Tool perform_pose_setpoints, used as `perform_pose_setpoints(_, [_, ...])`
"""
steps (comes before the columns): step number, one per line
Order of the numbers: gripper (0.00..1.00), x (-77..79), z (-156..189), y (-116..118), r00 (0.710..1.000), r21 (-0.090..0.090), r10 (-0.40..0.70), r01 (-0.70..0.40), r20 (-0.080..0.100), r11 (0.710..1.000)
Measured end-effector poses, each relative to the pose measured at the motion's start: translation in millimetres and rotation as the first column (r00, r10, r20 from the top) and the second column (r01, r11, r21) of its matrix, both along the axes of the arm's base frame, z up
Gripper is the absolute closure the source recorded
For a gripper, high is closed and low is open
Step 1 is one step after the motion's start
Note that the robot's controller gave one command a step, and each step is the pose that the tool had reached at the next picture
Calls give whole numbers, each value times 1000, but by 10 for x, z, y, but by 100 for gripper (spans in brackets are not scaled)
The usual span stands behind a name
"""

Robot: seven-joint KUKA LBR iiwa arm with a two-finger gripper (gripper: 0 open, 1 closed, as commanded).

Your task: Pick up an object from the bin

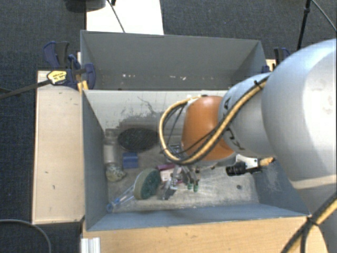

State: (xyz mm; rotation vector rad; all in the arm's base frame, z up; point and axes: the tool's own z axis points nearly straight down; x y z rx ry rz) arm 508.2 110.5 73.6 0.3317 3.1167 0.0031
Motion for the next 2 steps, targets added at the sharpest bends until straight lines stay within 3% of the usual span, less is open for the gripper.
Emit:
perform_pose_setpoints(1, [100, 29, 22, 7, 1000, 2, 1, -1, 9, 1000])
perform_pose_setpoints(2, [100, 48, 1231, 10, 1000, 1, 5, -5, 1, 1000])
